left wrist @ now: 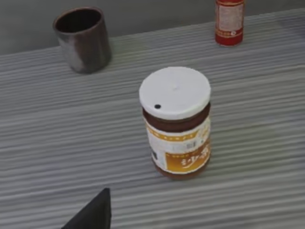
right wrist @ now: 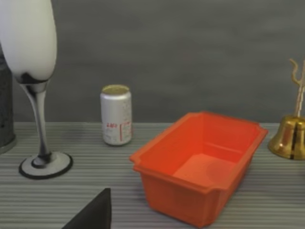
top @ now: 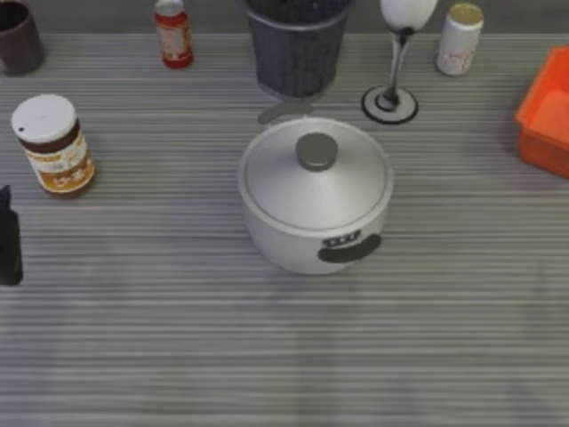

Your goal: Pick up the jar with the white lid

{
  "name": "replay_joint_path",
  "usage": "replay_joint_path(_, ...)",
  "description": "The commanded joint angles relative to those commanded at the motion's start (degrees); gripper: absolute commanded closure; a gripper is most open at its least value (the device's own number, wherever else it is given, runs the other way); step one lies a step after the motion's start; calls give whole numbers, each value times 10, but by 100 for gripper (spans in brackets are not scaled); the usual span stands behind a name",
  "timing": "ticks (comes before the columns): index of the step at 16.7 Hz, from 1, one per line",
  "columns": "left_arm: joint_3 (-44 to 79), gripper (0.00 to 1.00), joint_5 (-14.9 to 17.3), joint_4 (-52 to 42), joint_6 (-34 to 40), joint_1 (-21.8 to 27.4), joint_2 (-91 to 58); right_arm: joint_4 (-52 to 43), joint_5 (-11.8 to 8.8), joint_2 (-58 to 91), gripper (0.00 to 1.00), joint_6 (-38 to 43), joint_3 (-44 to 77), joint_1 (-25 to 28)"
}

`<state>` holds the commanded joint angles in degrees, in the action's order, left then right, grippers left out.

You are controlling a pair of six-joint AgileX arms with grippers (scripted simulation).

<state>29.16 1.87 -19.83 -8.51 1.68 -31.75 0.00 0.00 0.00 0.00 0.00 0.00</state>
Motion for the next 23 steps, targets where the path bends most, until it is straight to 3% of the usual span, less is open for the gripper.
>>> replay_joint_path(15, 802, 0, -8, -497, -237, -7, -804, 0, 0, 0, 0, 0, 0, 0)
replay_joint_path(23, 1062, 0, -14, -657, -318, -10, -1067, 0, 0, 0, 0, 0, 0, 0)
